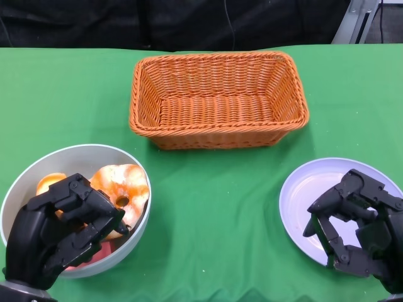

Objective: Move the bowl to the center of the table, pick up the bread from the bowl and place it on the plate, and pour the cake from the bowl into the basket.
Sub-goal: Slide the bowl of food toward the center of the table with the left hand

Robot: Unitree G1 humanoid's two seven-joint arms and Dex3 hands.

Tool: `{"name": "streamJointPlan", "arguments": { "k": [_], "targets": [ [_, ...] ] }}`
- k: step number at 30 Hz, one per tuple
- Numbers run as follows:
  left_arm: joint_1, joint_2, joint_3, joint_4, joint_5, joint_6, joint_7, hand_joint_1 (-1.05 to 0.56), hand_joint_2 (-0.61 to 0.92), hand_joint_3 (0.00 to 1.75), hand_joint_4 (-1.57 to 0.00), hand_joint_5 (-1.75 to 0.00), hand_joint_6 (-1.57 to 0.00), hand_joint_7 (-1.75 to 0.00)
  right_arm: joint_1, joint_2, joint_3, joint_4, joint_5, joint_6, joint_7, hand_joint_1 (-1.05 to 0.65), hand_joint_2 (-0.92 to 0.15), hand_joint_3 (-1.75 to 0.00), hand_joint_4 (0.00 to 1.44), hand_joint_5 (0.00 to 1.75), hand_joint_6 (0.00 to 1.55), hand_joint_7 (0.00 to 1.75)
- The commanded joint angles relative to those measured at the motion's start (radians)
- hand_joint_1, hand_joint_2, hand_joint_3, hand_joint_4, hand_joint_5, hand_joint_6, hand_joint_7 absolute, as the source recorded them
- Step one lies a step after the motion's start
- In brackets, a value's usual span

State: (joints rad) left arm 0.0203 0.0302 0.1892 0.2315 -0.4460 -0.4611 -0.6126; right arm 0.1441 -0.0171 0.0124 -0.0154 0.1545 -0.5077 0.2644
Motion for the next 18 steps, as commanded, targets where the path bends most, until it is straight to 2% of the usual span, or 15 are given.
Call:
{"name": "streamJointPlan", "arguments": {
  "k": [1, 18],
  "targets": [
    [-0.003, 0.013, 0.01, 0.009, 0.001, -0.02, -0.002, -0.16, 0.92, 0.25, -0.74, -1.49, -0.85, -1.13, -0.005, -0.009, -0.012, -0.001, 0.005, -0.006, -0.005, -0.09, -0.55, -0.99, 0.76, 1.45, 0.69, 1.21],
    [-0.009, 0.015, 0.011, 0.026, -0.009, -0.025, -0.011, -0.17, 0.92, 0.25, -0.74, -1.47, -0.85, -1.12, -0.004, -0.007, -0.008, 0.003, 0.009, -0.007, -0.008, -0.09, -0.56, -0.97, 0.76, 1.47, 0.69, 1.21]
  ]
}}
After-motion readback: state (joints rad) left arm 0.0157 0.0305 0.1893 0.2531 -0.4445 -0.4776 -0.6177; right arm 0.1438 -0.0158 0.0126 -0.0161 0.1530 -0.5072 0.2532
